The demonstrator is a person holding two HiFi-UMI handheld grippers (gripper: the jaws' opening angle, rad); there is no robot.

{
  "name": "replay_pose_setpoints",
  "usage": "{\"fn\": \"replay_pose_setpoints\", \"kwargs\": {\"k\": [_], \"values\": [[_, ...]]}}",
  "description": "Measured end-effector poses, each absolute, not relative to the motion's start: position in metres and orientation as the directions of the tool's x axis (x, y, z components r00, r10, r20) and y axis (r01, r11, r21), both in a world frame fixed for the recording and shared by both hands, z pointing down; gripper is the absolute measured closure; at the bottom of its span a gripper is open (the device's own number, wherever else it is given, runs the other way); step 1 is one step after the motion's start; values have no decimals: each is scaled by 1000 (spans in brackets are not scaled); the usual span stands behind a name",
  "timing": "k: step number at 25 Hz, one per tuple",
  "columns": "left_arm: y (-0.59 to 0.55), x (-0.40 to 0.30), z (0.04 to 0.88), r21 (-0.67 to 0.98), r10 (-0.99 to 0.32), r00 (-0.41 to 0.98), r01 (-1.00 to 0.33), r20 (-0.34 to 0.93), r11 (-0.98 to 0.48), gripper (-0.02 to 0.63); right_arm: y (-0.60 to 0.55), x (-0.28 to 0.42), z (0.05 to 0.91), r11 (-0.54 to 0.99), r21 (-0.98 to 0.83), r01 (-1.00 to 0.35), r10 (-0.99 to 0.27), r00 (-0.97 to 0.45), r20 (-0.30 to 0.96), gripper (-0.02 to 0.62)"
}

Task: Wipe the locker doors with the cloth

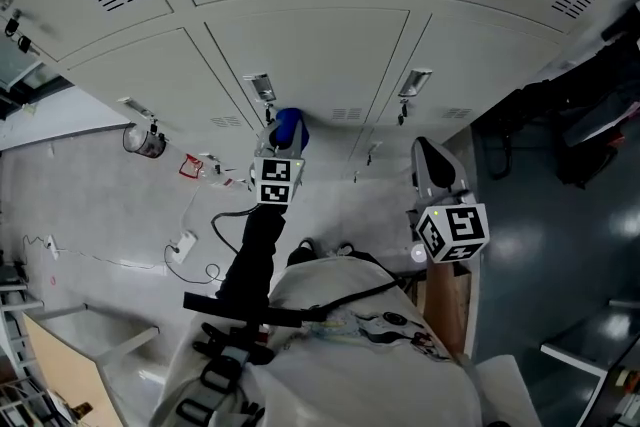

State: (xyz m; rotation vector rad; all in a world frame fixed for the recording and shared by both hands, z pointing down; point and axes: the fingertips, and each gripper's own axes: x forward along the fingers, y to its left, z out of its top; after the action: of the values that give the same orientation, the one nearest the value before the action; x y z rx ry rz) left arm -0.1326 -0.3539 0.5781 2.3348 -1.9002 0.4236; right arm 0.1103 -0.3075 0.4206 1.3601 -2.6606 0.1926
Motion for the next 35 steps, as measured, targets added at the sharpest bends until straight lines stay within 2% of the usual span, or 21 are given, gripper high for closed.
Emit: {"fn": "replay_pose_setpoints", "kwargs": {"k": [5,10,18,24,30,35], "values": [[-346,-170,579,-87,-954,114,-986,277,-143,572,-301,91,422,600,-51,-798,-778,-597,195,594],[-339,-183,578,-85,-953,108,-987,283,-137,572,-291,76,421,601,-45,-798,-777,-597,200,594],[-297,-164,567,-27,-935,235,-967,267,-251,571,-264,28,431,617,-68,-784,-759,-615,216,594],[-233,-161,539,43,-930,305,-952,204,-302,571,-240,-9,453,628,-105,-771,-737,-632,238,594],[-175,-187,505,15,-955,249,-968,159,-250,571,-209,-17,471,625,-145,-767,-726,-640,253,594],[-114,-189,496,40,-971,182,-983,153,-178,571,-166,-1,465,643,-159,-749,-720,-662,209,594]]}}
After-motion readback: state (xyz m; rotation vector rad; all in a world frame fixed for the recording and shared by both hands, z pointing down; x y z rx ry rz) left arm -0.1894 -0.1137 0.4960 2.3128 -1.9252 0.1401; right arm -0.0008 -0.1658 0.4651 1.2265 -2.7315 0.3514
